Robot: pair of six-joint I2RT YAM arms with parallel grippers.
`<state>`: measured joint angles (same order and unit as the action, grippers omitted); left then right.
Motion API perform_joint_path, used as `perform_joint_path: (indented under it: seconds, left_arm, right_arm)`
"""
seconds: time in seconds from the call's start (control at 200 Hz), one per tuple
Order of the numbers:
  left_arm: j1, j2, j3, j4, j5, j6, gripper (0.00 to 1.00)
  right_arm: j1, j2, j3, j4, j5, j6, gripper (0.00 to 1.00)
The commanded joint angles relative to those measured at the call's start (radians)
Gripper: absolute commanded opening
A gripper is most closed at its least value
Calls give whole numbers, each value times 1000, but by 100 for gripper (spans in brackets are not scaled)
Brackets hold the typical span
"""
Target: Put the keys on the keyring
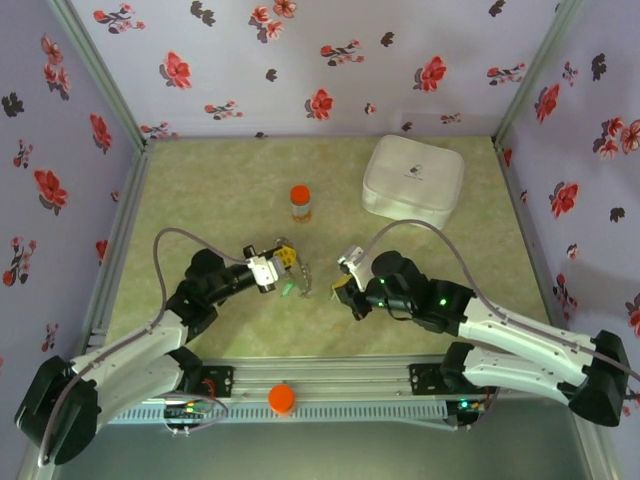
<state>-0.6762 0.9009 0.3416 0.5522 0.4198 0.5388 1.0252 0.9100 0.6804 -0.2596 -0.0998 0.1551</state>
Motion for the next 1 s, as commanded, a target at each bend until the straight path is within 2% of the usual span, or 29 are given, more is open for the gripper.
perform_joint_path:
  seconds: [0.0,0.12,0.28,0.5,0.64,0.995]
  left_arm:
    - [-24,5,11,-15,29,29,0]
    - [-45,16,14,-24,45,17,0]
    - [-64,32,25,-36,85,-22,0]
    - [-65,50,37,-19,109,-105,0]
    - [-65,56,39,20,114,-169,0]
    - [-65,69,50,37,132,-244,0]
  right_arm:
    - [-5,-28,63,-39,-24,-85,0]
    - [-5,-25,111,-92,13,-124,0]
    - [-4,0,155,-75,83,-151,0]
    - [-5,112,240,-52,9,-178,0]
    - [-5,173,267,-69,6,-209,0]
    - [-5,228,296,-79,-30,-202,0]
